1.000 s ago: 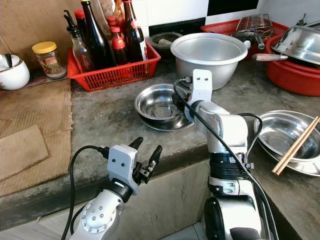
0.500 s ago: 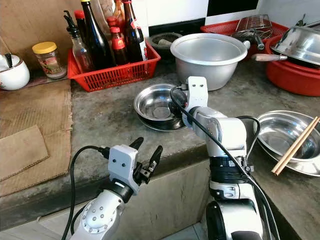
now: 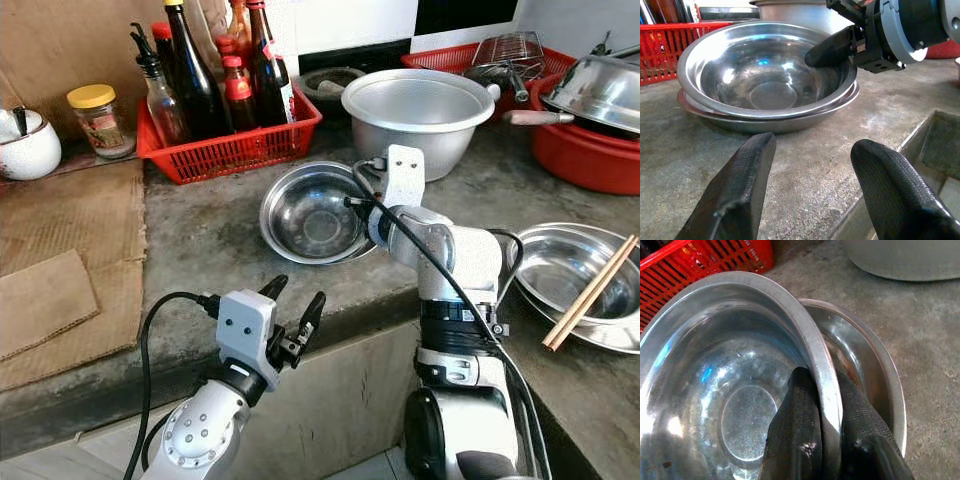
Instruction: Kitchen organization
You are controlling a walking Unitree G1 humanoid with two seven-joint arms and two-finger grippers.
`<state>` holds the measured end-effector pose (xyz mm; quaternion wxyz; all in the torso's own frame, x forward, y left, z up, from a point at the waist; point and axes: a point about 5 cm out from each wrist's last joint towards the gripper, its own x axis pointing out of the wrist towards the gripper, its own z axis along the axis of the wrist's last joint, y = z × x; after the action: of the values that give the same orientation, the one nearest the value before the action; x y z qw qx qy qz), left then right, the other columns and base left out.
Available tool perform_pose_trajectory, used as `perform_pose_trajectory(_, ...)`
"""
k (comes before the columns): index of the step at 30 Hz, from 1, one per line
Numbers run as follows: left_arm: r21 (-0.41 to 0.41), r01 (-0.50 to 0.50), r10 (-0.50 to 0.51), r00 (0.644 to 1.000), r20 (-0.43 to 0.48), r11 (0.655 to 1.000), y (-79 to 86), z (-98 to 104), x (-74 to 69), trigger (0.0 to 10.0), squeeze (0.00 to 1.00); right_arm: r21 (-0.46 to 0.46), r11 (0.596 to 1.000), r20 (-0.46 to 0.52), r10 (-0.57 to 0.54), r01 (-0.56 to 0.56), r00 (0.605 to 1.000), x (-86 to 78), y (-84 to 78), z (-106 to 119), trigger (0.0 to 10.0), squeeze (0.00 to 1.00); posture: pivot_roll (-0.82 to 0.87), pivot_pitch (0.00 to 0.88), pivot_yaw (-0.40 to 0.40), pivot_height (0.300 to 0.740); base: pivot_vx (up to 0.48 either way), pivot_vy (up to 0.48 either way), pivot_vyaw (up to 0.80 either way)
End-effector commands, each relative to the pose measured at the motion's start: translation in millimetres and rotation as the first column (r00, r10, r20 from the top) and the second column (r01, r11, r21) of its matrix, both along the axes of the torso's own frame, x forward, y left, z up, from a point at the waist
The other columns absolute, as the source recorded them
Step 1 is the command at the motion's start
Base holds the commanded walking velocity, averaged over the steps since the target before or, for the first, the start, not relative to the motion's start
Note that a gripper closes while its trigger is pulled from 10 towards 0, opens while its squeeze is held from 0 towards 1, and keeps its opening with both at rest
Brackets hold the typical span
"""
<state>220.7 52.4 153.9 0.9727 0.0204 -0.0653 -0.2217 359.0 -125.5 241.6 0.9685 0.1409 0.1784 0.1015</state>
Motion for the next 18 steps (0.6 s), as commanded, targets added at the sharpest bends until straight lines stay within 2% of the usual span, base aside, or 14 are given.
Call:
perform_pose_trajectory(1,-0.013,0.000,0.000,1.000,-0.007,1.000,-0.8,0,-1.6,10.0,0.00,-0.012,0.999,-0.079,-0.037,0.036,0.996,-0.2,-4.3,-14,0.0,0.00,0.09,0.094,-0.018,0.740,0.000,0.000,0.00)
perform_pose_trajectory(4,-0.014,0.000,0.000,1.000,-0.008,1.000,-0.9,0,-1.4,10.0,0.00,0.043,0.996,-0.084,-0.076,0.080,0.994,0.4,-7.7,-15,0.0,0.00,0.09,0.096,-0.016,0.740,0.000,0.000,0.00)
perform_pose_trajectory(6,-0.014,0.001,-0.001,1.000,-0.009,1.000,-1.0,0,-1.4,10.0,0.00,0.138,0.983,-0.052,-0.111,0.118,0.992,0.4,-8.8,-12,0.0,0.00,0.09,0.097,-0.015,0.740,0.000,0.000,0.00)
perform_pose_trajectory(7,-0.014,0.001,-0.001,1.000,-0.009,1.000,-1.0,0,-1.4,10.0,0.00,0.138,0.983,-0.052,-0.111,0.118,0.992,0.4,-8.8,-12,0.0,0.00,0.09,0.097,-0.015,0.740,0.000,0.000,0.00)
perform_pose_trajectory(8,-0.014,0.000,0.000,1.000,-0.009,1.000,-1.1,0,-1.2,10.0,0.00,0.273,0.953,0.011,-0.142,0.133,0.990,-0.6,-7.7,-4,0.0,0.00,0.09,0.097,-0.014,0.740,0.000,0.000,0.00)
perform_pose_trajectory(11,-0.015,0.000,0.000,1.000,-0.008,1.000,-1.1,0,-1.1,10.0,0.00,0.316,0.939,0.031,-0.151,0.134,0.988,-1.4,-7.3,-1,0.0,0.00,0.09,0.097,-0.014,0.740,0.000,0.000,0.00)
perform_pose_trajectory(13,-0.015,0.001,-0.001,1.000,-0.008,1.000,-1.3,0,-0.6,10.0,0.00,0.394,0.907,0.069,-0.191,0.149,0.979,-4.0,-8.0,4,0.0,0.00,0.09,0.094,-0.010,0.740,0.000,0.000,0.00)
perform_pose_trajectory(15,-0.015,0.001,-0.001,1.000,-0.007,1.000,-1.3,0,-0.2,10.0,0.00,0.403,0.900,0.139,-0.243,0.169,0.960,-8.1,-12.3,10,0.0,0.00,0.09,0.094,-0.009,0.740,0.000,0.000,0.00)
perform_pose_trajectory(18,-0.016,0.001,-0.001,1.000,-0.005,1.000,-1.5,1,0.4,10.0,0.00,0.357,0.917,0.228,-0.271,0.178,0.935,-13.0,-15.4,15,0.0,0.00,0.09,0.091,-0.010,0.740,0.000,0.000,0.00)
